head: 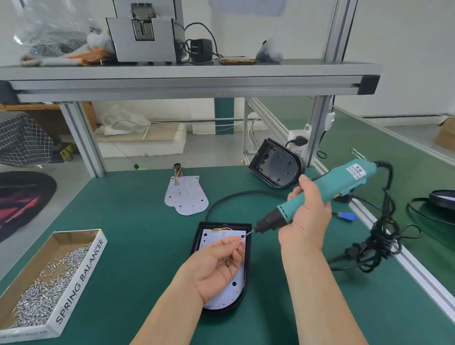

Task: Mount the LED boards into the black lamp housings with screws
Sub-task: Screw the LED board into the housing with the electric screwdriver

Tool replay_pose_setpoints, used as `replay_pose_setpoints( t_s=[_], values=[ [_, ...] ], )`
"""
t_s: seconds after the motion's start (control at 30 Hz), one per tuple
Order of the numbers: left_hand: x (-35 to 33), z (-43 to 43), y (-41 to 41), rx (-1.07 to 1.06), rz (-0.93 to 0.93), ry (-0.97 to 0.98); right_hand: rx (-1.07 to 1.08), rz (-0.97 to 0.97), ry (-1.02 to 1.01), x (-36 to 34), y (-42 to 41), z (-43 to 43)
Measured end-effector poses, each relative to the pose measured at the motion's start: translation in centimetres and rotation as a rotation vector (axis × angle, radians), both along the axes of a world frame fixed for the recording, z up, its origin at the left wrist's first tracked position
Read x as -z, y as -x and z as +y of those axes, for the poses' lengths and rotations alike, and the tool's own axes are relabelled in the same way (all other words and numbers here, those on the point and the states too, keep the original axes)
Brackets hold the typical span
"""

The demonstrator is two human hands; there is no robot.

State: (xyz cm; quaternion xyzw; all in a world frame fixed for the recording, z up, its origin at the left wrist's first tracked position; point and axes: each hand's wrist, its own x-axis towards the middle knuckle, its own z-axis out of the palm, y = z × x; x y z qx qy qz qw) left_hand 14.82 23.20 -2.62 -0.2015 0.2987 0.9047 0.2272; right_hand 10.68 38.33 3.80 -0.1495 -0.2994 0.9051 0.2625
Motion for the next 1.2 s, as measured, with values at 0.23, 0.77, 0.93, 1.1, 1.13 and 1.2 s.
replay_pose_setpoints(
  t_s=[0.23,0.77,0.93,1.1,1.13,1.2],
  values=[
    [0.1,0.1,0.0,0.0,0.025,0.017,0.119,0.002,-0.292,0.0,-0.2,-1.6],
    [0.0,0.4,-0.4,-0.02,0.051,0.08,0.107,-0.02,-0.291,0.4,-0.3,-1.9],
    [0.4,1.4,-0.6,-0.074,0.146,0.203,0.138,0.009,-0.372,0.2,-0.2,-2.3],
    [0.5,2.1,-0.8,-0.105,0.213,0.251,0.159,0.062,-0.495,0.3,-0.1,-2.5],
    [0.4,2.2,-0.8,-0.103,0.217,0.259,0.16,0.063,-0.497,0.3,0.0,-2.5],
    [0.1,2.1,-1.0,-0.09,0.224,0.296,0.159,0.058,-0.487,0.2,0.3,-2.2]
  ],
)
